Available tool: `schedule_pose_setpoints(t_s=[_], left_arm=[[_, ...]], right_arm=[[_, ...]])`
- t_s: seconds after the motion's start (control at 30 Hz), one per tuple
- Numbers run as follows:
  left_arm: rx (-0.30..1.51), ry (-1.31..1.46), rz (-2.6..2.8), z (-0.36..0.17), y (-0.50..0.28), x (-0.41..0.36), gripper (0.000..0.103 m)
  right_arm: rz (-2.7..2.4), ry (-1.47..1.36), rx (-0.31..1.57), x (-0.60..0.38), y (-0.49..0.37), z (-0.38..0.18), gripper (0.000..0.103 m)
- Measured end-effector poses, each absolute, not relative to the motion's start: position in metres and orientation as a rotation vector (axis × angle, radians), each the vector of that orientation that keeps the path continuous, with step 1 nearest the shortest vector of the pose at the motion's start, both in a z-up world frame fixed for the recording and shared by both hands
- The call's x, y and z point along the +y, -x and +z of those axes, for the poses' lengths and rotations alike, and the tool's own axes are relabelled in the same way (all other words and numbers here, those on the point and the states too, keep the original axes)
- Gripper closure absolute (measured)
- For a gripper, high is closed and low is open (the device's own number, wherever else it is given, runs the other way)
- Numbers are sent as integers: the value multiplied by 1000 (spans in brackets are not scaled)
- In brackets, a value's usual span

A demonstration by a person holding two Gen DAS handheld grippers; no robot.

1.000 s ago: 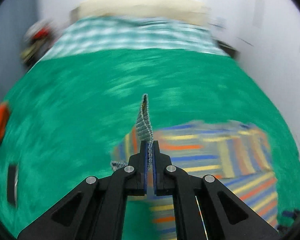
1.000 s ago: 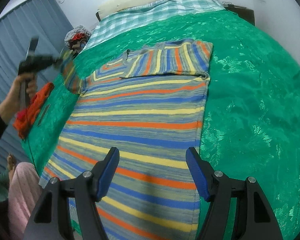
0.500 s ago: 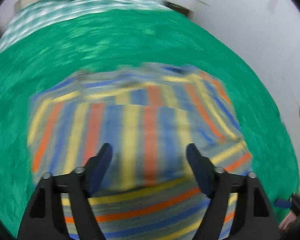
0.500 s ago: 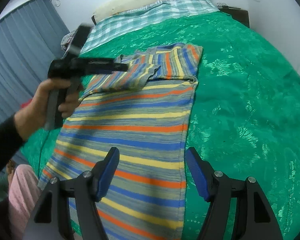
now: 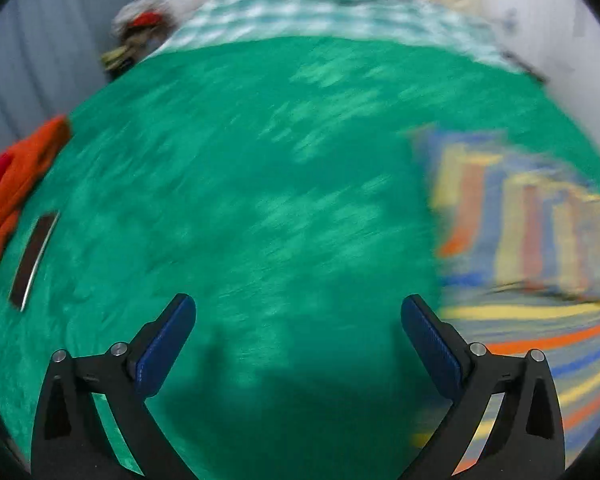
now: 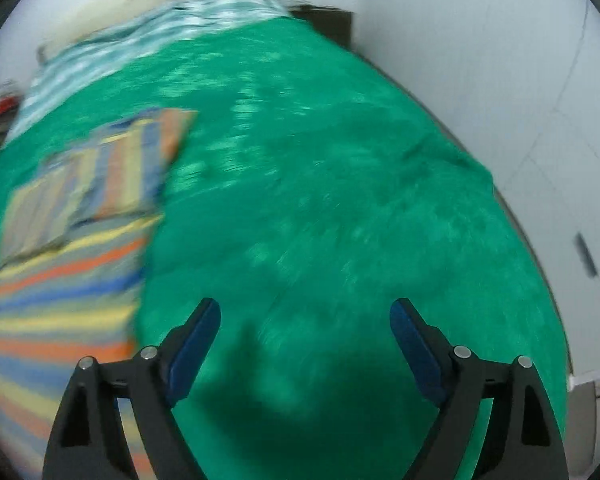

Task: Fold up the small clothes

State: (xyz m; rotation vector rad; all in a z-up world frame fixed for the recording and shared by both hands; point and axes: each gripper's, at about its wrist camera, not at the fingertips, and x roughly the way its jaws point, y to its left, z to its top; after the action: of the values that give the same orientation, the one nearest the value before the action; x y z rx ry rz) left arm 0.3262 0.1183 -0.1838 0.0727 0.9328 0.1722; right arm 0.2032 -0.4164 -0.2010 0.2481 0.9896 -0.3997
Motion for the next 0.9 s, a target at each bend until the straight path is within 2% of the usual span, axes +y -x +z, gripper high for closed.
schedule_pose_setpoints(t_s=[0.07,0.13,0.9], left_arm=[[986,-43,169,-222,-331,135,0],[873,-15,157,-220,-315,137,0],[884,-28,164,-229,-316,129,0]], right_arm=[[-463,-159,993,-418,-221,-229,0],[-462,-144,963,-417,-223,-243,0],[-456,-179,935,-420,-214,-240,0]])
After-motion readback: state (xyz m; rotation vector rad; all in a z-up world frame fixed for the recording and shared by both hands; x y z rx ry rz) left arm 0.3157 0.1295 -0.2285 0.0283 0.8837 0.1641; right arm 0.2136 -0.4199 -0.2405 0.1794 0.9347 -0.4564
